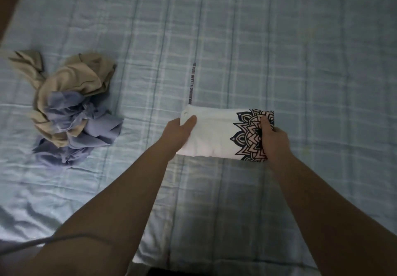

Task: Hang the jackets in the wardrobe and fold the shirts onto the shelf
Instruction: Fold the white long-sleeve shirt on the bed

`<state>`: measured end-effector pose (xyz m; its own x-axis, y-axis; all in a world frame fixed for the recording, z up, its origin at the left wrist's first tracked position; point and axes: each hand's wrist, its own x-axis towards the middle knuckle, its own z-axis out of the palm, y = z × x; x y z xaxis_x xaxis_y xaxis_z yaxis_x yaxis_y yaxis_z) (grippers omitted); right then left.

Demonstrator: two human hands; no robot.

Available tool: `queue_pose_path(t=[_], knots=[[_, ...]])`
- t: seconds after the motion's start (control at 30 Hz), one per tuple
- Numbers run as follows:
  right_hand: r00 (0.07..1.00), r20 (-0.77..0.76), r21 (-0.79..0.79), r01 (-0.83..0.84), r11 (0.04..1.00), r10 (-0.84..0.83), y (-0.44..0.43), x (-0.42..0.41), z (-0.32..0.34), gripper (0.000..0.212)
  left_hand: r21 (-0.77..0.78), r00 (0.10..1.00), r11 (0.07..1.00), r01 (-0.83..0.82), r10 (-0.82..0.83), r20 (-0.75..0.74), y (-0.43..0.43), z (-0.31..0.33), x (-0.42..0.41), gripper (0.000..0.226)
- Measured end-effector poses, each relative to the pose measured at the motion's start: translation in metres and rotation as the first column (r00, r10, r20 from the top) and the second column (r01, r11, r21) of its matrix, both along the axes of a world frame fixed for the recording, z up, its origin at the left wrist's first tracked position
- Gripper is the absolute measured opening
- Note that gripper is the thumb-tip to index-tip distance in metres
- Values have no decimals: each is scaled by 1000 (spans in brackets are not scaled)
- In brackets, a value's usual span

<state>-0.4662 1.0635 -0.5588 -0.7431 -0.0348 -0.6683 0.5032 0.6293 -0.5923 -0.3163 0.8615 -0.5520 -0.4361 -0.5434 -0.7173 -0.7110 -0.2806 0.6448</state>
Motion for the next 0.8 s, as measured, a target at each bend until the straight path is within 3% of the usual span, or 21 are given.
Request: queue_pose_path(t=[0.2, 0.3, 0.4, 0.6, 0.67, 0.73, 0.8], knots=[[998, 10, -247, -60, 967, 64, 18, 33, 93, 56, -209, 991, 973, -101, 79, -111, 26, 113, 58, 24], [988, -61, -340, -154, 928, 142, 17, 59, 158, 63, -274, 974, 944, -184, 137, -179, 36, 181, 94, 24], [956, -209, -424, -278, 862, 206, 6, 88, 228, 48, -334, 945, 900, -279, 195, -261, 39, 243, 136, 22], [888, -410, -525, -417, 742, 208, -44, 159, 341, 29, -465, 844, 727, -505, 303, -443, 24, 350, 224, 7], [854, -473, -534, -473, 701, 216, -66, 194, 370, 23, -516, 821, 657, -550, 315, -475, 15, 380, 265, 16], [812, -533, -542, -544, 640, 238, -89, 236, 394, 31, -564, 792, 567, -601, 331, -512, 6, 404, 316, 33], [761, -587, -528, -620, 581, 278, -116, 290, 416, 36, -585, 757, 483, -652, 371, -537, -2, 426, 378, 33]])
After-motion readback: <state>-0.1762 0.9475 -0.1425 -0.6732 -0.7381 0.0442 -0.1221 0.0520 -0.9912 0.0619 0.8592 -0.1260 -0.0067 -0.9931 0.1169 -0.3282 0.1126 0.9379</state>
